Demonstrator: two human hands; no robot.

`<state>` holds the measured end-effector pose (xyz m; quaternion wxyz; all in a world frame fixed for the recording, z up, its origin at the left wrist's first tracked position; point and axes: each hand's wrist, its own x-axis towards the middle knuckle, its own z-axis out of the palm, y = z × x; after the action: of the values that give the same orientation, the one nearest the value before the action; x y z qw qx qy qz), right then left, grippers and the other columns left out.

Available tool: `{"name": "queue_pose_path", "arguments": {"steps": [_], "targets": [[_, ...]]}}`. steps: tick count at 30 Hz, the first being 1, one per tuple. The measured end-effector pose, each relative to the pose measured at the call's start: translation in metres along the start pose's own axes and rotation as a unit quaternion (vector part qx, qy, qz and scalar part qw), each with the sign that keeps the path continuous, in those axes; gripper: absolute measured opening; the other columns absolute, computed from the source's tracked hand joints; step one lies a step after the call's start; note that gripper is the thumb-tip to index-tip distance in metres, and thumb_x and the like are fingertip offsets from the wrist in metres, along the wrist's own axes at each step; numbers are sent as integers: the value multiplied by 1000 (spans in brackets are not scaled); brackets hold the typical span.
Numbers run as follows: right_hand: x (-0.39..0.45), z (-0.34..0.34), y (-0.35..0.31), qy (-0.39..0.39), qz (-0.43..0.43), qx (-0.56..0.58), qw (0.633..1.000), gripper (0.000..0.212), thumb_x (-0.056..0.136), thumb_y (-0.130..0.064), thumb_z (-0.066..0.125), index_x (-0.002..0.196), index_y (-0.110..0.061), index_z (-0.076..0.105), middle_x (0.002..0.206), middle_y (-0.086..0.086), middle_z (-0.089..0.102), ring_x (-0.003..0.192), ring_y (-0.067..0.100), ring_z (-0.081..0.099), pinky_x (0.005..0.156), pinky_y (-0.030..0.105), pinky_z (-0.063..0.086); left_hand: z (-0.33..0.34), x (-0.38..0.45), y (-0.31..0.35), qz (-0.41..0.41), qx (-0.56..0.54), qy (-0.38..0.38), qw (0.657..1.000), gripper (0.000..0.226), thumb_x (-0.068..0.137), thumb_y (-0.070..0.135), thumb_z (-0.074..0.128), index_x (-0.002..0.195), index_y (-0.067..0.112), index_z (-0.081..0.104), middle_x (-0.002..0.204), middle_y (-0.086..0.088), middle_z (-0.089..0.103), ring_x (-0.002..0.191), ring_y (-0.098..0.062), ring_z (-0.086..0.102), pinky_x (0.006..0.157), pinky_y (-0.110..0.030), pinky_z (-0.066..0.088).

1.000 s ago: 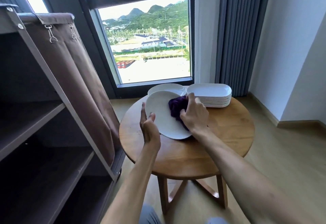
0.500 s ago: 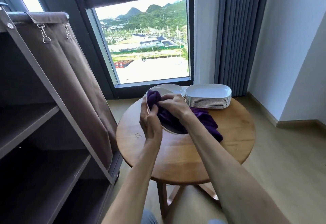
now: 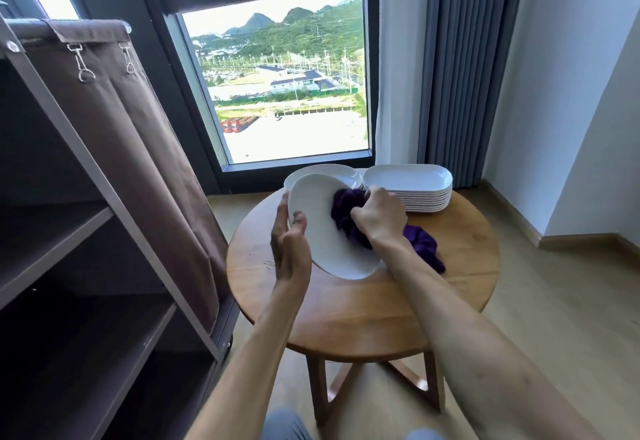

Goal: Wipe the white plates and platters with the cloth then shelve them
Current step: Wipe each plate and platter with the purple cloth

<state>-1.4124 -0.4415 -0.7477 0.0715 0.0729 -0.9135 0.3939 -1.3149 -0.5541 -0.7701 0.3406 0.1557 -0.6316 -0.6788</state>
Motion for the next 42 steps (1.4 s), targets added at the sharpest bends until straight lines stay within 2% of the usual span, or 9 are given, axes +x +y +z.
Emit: {"name": "queue_pose_path", "arguments": {"steps": [3,7,10,15,19,25,30,37,42], "targets": [[3,-5,-27,-2,5,155,988,12,80,-23,72,86,-15,65,82,6,69,88,31,67,69,32,48,8,-10,1,8,19,-33,999,59,89,31,45,148,34,52,139,-2,63,126,-24,58,105,-46,51],[-14,-6,-45,-141,-18,307,941,16,85,-20,74,98,-12,78,90,7,77,89,21,73,84,37,59,20,-6,7,4,-62,-14,998,42,99,22,49,136,38,60,127,9,69,118,-11,64,101,-36,54],[-20,-12,-47,-237,-42,289,927,14,89,-18,71,99,-11,80,76,-1,74,62,4,67,56,16,52,19,-3,10,-16,-106,26,994,44,97,36,53,140,35,57,134,-2,65,124,-23,61,103,-46,52],[-21,-21,-55,-331,-77,179,923,12,89,-16,69,93,-11,78,89,11,74,77,19,66,78,34,57,11,-11,9,-77,-214,66,972,45,77,45,56,113,18,66,94,4,72,83,-10,69,61,-24,53],[-23,-21,-52,-339,-86,143,926,10,87,-15,71,91,-13,79,78,5,69,71,18,63,70,28,52,11,-16,5,-75,-274,50,957,23,73,37,49,83,18,59,70,7,65,63,-9,65,54,-19,50],[-26,-14,-37,-305,-79,164,935,13,85,-14,72,73,-18,73,62,-2,63,57,9,58,48,13,43,9,-15,-2,-107,-305,36,946,35,89,36,34,107,10,50,87,-3,57,83,-20,58,70,-30,45],[-28,-20,-34,-357,-166,121,911,15,87,-13,67,79,-25,71,69,1,59,58,10,51,56,22,42,1,-3,0,-170,-246,37,954,36,95,37,48,66,21,59,66,2,62,62,-17,63,54,-24,50],[-22,-29,-26,-398,-152,-102,899,5,82,-20,73,80,-25,71,69,-8,60,62,12,56,53,18,43,-9,3,-1,-237,-233,38,942,39,101,43,53,120,13,69,110,-10,75,93,-31,73,75,-36,58],[-9,-22,-5,-211,2,-201,957,31,77,-26,76,106,-20,65,100,4,65,90,25,61,74,31,46,-20,1,-8,-154,-181,60,969,30,104,39,53,121,26,73,110,0,78,98,-24,75,64,-34,61]]}}
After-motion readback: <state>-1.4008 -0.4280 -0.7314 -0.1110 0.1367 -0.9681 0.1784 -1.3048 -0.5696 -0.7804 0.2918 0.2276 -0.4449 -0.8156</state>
